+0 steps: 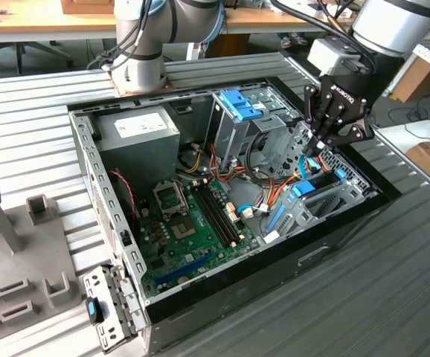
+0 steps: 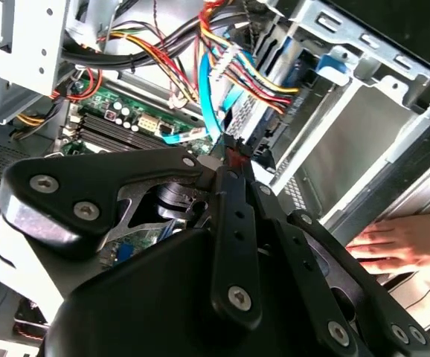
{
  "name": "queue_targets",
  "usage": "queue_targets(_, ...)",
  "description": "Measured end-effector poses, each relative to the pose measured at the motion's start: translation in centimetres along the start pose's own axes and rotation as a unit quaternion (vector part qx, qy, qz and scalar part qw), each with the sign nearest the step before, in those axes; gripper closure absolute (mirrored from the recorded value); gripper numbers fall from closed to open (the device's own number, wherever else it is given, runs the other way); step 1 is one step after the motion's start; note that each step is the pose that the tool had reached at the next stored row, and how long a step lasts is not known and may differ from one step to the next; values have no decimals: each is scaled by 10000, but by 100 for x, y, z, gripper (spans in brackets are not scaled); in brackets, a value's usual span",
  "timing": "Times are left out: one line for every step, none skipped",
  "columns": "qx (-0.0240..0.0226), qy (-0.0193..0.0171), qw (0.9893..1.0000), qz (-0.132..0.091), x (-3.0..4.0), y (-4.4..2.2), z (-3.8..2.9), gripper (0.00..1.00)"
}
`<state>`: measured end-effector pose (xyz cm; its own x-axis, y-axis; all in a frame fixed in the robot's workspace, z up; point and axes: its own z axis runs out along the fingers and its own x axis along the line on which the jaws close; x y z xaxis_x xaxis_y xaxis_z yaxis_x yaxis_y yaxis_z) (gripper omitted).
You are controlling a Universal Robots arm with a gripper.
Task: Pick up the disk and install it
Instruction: 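Insert the second disk wire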
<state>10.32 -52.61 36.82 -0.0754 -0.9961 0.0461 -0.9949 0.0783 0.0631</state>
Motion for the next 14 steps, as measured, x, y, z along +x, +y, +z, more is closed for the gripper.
queue_targets(0,0,10000,0,-32,15,-1,89)
queue_targets(0,0,10000,0,-48,23,-1,89)
queue_targets(0,0,10000,-1,-48,22,-1,89)
queue_targets(0,0,10000,-1,-49,23,-1,89)
queue_targets(0,1,10000,0,-50,23,-1,89)
queue_targets(0,0,10000,0,-52,23,-1,89)
queue_targets(0,0,10000,0,-53,23,-1,88)
queue_targets(0,0,10000,0,-54,23,-1,83)
queue_targets(0,0,10000,0,-54,23,-1,76)
queue_targets(0,1,10000,0,-55,23,-1,76)
queue_targets(0,0,10000,0,-56,24,-1,70)
queue_targets(0,0,10000,0,-57,23,-1,64)
queue_targets(0,1,10000,0,-57,24,-2,64)
queue_targets(0,1,10000,0,-58,24,-2,58)
